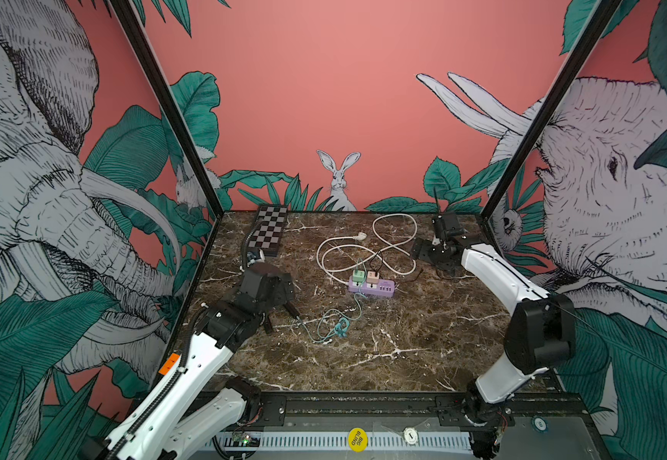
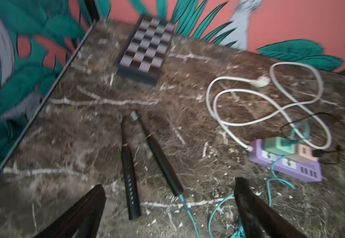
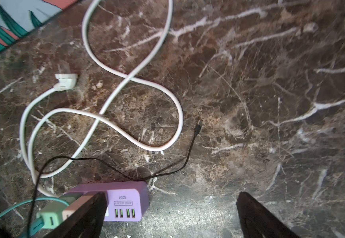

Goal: Charge the electric toothbrush
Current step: Pick up the charging cable from the center of the board.

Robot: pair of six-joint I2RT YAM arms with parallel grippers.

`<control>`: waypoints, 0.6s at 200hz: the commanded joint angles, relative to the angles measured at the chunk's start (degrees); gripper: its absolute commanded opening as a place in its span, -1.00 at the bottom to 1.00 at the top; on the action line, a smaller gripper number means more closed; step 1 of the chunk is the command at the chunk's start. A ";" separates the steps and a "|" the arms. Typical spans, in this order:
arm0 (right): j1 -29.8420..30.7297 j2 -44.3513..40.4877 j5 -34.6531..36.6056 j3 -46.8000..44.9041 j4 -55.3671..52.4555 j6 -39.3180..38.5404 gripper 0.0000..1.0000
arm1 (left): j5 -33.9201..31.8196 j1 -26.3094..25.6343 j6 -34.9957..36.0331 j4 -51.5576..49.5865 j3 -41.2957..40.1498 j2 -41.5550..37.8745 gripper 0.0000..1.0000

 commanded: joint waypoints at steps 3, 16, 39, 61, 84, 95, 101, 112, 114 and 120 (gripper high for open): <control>-0.26 1.52 0.14 -2.50 2.20 6.78 0.72 | 12.59 9.29 -5.42 -7.02 -3.07 4.19 0.99; -0.29 3.20 -0.86 -3.29 3.12 9.08 0.58 | 14.30 11.84 -4.89 -5.01 -5.25 4.96 0.99; 0.51 6.22 -0.43 -3.71 3.73 13.23 0.43 | 15.88 14.43 -4.71 -3.80 -7.30 6.52 0.99; 0.54 9.54 0.87 -2.68 4.05 15.58 0.29 | 16.24 16.02 -4.24 -3.62 -7.81 8.28 0.99; 0.03 11.80 5.18 1.45 2.20 14.92 0.14 | 15.15 16.77 -3.72 -3.04 -8.05 9.64 0.99; -0.04 13.58 5.26 3.12 3.08 14.34 0.06 | 15.43 17.76 -3.39 -2.75 -8.41 10.44 0.99; -0.07 14.97 5.62 5.01 1.60 13.87 -0.02 | 15.66 18.24 -3.39 -2.53 -8.67 10.89 0.99; -0.10 17.74 6.60 8.91 -2.27 12.89 -0.10 | 16.26 19.07 -3.16 -2.27 -9.00 11.97 0.99; -0.07 18.16 6.85 9.40 -2.78 12.77 -0.11 | 16.29 19.19 -3.09 -2.30 -9.03 12.12 0.99; -0.16 19.00 7.61 10.47 -3.73 12.52 -0.12 | 16.24 19.34 -3.04 -2.26 -9.06 12.62 0.99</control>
